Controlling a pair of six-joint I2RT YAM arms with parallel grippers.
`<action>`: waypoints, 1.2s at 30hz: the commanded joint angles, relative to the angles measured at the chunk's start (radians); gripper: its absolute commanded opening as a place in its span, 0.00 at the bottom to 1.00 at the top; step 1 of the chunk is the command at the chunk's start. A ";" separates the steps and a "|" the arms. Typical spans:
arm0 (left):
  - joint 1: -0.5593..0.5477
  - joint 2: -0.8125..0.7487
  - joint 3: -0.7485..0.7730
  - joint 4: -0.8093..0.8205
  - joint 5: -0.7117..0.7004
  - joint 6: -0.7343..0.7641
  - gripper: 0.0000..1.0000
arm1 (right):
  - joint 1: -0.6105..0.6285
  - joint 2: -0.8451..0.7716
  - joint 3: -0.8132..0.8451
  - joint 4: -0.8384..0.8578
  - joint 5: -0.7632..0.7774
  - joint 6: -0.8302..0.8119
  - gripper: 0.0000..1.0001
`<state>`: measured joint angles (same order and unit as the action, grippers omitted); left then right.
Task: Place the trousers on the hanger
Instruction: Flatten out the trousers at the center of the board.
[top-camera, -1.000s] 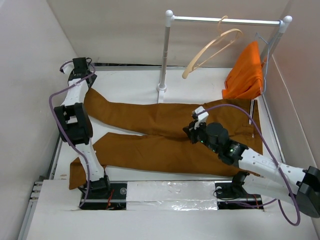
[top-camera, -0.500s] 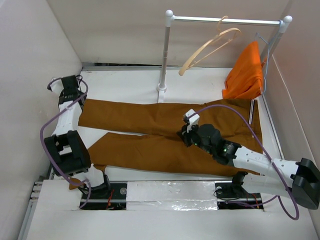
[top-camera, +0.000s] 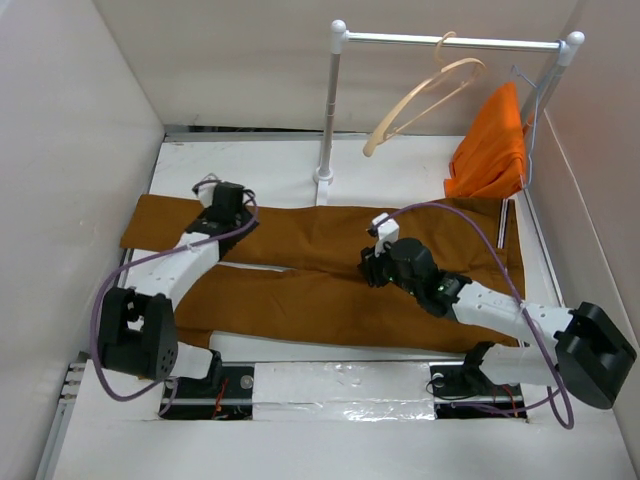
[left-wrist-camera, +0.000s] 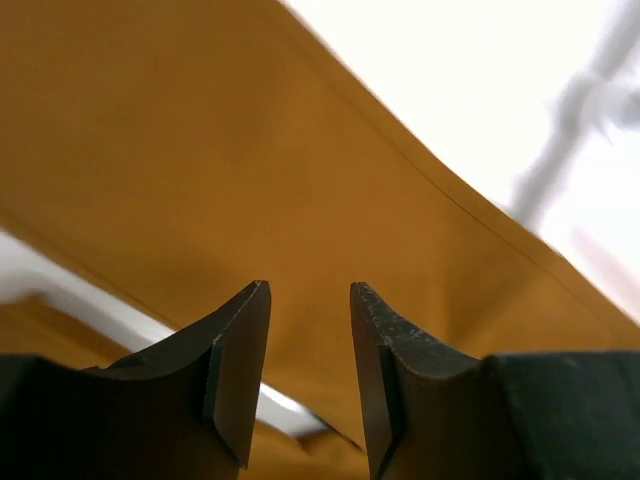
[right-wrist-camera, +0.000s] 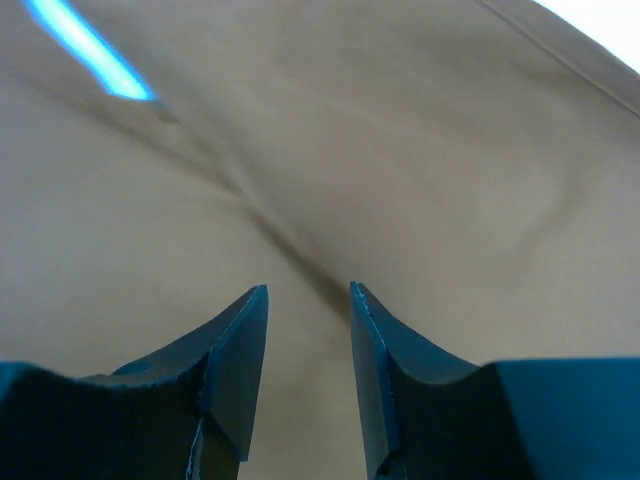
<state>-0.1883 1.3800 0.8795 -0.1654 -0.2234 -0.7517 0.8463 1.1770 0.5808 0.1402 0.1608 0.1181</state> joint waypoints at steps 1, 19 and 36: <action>-0.127 -0.074 0.015 0.018 -0.111 -0.050 0.35 | -0.070 -0.025 0.010 0.042 -0.036 0.032 0.44; -0.155 -0.706 0.093 -0.153 -0.182 0.133 0.20 | 0.451 0.510 0.487 0.125 -0.112 -0.043 0.51; -0.155 -0.897 0.052 -0.263 -0.183 0.222 0.30 | 0.504 1.073 1.039 -0.166 0.035 -0.150 0.53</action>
<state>-0.3450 0.5037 0.9546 -0.4171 -0.3977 -0.5541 1.3449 2.2333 1.5536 0.0425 0.1108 0.0025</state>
